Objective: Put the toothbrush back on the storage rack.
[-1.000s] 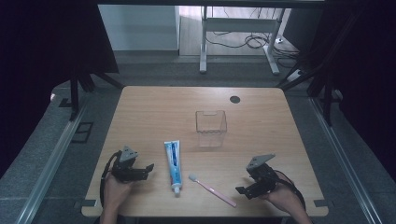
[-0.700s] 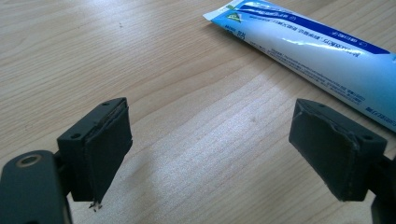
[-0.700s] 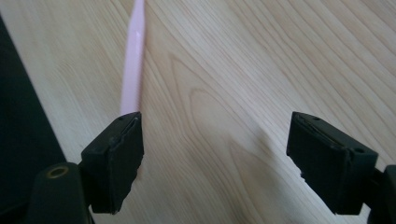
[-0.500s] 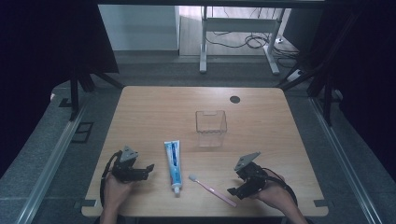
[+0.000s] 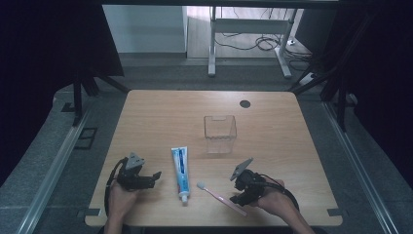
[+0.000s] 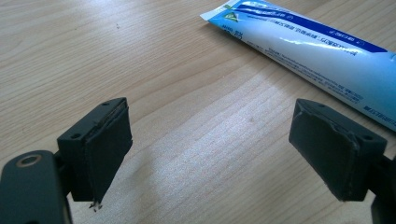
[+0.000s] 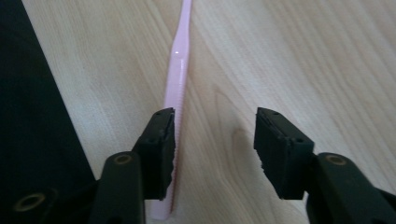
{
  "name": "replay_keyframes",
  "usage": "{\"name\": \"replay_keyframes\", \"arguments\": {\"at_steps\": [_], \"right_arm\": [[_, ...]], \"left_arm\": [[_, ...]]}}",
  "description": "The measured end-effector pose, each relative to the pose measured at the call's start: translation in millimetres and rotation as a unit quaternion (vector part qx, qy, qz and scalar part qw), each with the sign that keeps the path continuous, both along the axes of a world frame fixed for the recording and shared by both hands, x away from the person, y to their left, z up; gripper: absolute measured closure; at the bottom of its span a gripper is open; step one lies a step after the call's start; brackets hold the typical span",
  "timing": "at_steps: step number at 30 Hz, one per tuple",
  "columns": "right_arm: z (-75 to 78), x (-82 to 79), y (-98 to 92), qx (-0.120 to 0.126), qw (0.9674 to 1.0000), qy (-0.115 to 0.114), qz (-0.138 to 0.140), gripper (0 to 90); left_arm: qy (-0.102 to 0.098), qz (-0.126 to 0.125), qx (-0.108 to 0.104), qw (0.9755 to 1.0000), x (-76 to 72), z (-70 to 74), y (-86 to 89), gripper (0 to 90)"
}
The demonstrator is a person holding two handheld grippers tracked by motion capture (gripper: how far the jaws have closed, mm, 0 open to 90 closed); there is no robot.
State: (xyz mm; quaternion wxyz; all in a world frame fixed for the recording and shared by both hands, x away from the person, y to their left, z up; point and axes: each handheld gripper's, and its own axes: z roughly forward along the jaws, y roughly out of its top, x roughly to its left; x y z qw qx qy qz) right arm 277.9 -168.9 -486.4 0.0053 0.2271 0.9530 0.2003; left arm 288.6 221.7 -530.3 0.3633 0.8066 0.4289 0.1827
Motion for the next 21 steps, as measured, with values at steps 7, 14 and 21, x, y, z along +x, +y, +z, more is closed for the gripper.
{"name": "replay_keyframes", "arguments": {"at_steps": [7, 14, 21], "right_arm": [[-1.1, -1.1, 21.7, -0.044, 0.9988, 0.006, 0.019, 56.6], [-2.0, -5.3, 42.3, -0.086, 0.9954, 0.016, 0.039, 65.4], [-7.7, -4.9, 55.5, -0.117, 0.9914, 0.030, 0.050, 72.8]], "left_arm": [[0.000, -0.001, 0.000, 1.0000, 0.2, -0.2, -0.3, 13.1], [0.001, -0.004, 0.004, 1.0000, 0.2, -0.3, -1.1, 13.2], [0.002, -0.006, 0.006, 1.0000, 0.4, -0.6, -1.7, 13.2]]}}
